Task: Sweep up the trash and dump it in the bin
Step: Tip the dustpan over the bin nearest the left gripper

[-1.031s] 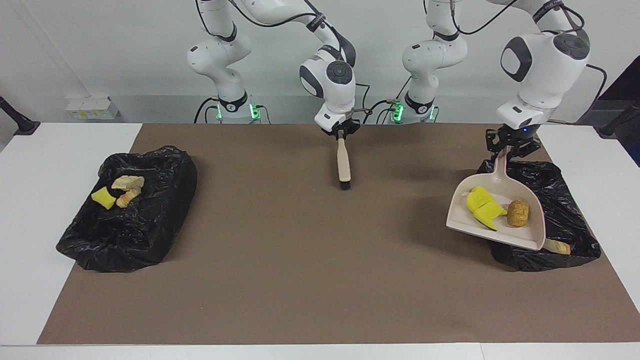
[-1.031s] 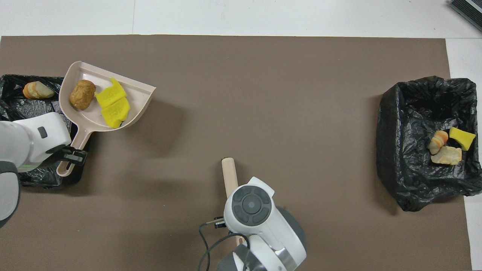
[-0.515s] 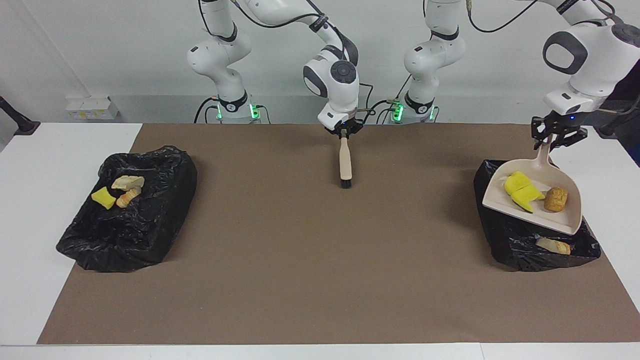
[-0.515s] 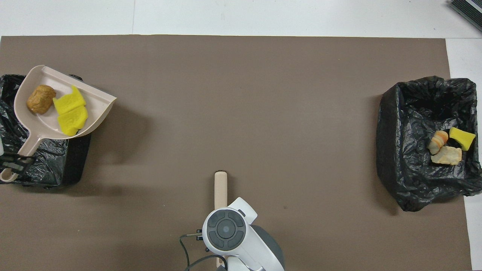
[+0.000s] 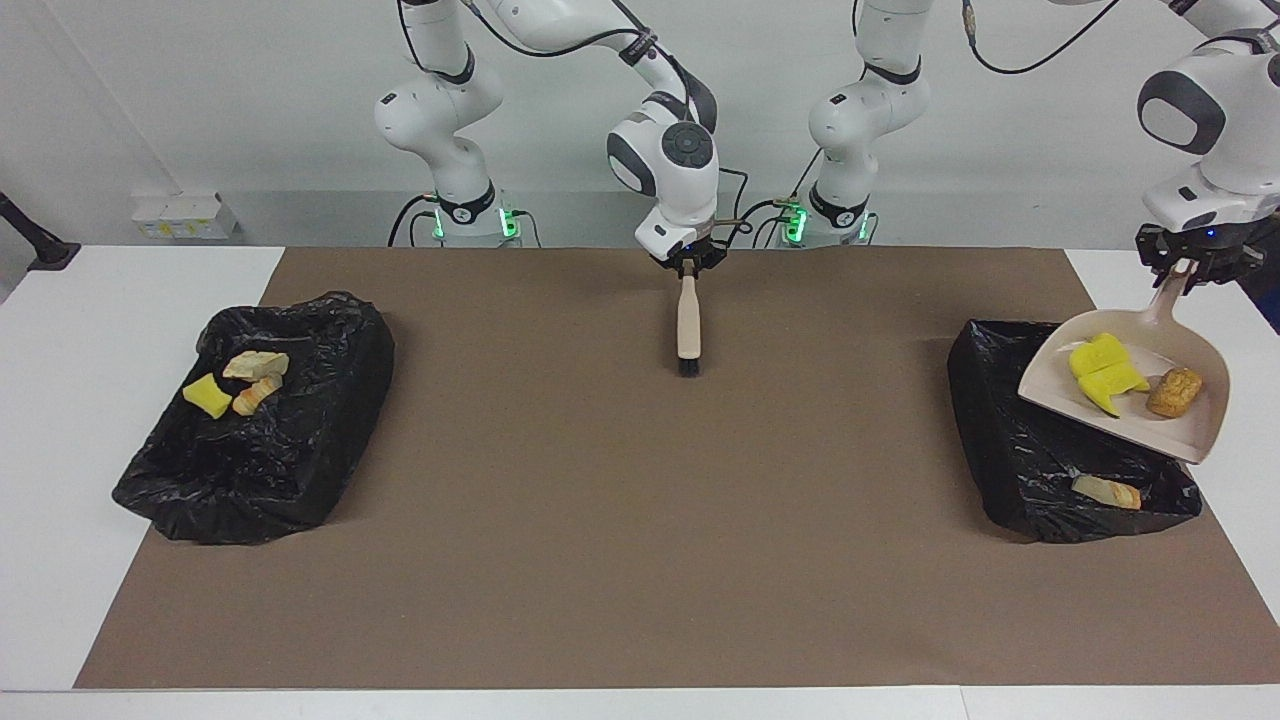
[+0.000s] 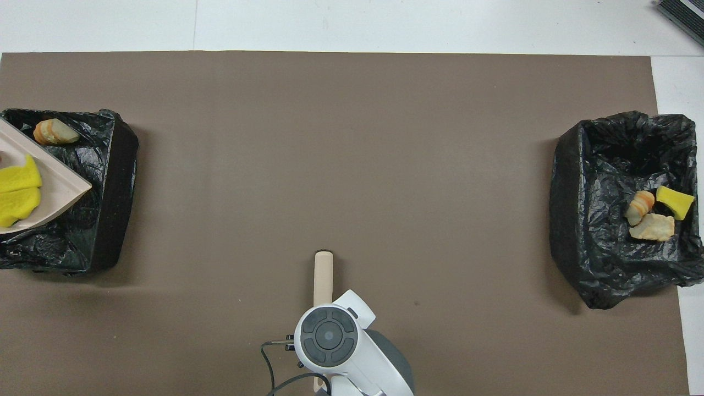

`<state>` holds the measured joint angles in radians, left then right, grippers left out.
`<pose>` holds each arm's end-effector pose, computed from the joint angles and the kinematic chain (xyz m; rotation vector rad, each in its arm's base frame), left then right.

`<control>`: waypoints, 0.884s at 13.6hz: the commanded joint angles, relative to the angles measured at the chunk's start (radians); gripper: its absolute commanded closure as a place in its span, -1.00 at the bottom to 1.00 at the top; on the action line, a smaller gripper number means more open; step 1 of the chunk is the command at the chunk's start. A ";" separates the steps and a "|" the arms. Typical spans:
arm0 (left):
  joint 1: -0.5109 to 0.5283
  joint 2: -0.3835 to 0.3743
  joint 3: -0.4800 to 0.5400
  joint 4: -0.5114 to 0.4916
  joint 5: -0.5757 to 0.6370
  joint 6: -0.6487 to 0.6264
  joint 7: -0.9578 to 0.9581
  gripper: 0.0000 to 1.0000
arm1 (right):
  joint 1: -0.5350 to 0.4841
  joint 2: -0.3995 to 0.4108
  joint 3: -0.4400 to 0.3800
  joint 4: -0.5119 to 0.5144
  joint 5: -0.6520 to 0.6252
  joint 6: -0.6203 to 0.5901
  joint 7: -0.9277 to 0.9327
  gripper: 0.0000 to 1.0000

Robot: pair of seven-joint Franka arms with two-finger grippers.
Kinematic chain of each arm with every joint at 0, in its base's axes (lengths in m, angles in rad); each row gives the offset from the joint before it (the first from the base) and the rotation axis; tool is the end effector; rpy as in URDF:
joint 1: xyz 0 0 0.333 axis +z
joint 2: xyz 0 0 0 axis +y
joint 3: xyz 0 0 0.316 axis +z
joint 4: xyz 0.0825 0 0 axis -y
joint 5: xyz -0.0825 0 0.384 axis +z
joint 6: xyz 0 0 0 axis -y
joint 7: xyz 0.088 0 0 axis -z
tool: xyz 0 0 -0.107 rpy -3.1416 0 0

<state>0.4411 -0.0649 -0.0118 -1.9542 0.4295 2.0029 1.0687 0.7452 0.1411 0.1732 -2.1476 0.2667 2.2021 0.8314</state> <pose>0.4930 0.2532 0.5207 -2.5427 1.0739 0.2670 0.3267 0.4411 0.3319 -3.0353 0.1230 0.3564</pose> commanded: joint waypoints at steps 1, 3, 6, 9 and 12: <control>-0.012 0.023 -0.010 0.061 0.122 -0.065 0.043 1.00 | 0.003 0.032 0.000 0.015 -0.003 0.024 0.018 -0.99; -0.042 0.030 -0.014 0.083 0.226 -0.104 0.045 1.00 | 0.002 0.032 -0.001 0.043 -0.003 0.008 0.018 -1.00; -0.116 0.040 -0.017 0.116 0.327 -0.173 0.047 1.00 | -0.006 0.028 -0.003 0.075 -0.004 -0.025 0.018 -1.00; -0.209 0.092 -0.017 0.204 0.441 -0.251 0.047 1.00 | -0.055 0.003 -0.011 0.139 -0.004 -0.126 -0.001 -1.00; -0.252 0.102 -0.017 0.213 0.520 -0.272 0.048 1.00 | -0.173 -0.050 -0.011 0.222 -0.006 -0.275 -0.087 -1.00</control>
<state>0.2077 0.0097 -0.0414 -1.7812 0.9032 1.7657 1.1024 0.6503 0.1302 0.1588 -1.9710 0.2621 2.0135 0.8075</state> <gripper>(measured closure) 0.683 0.000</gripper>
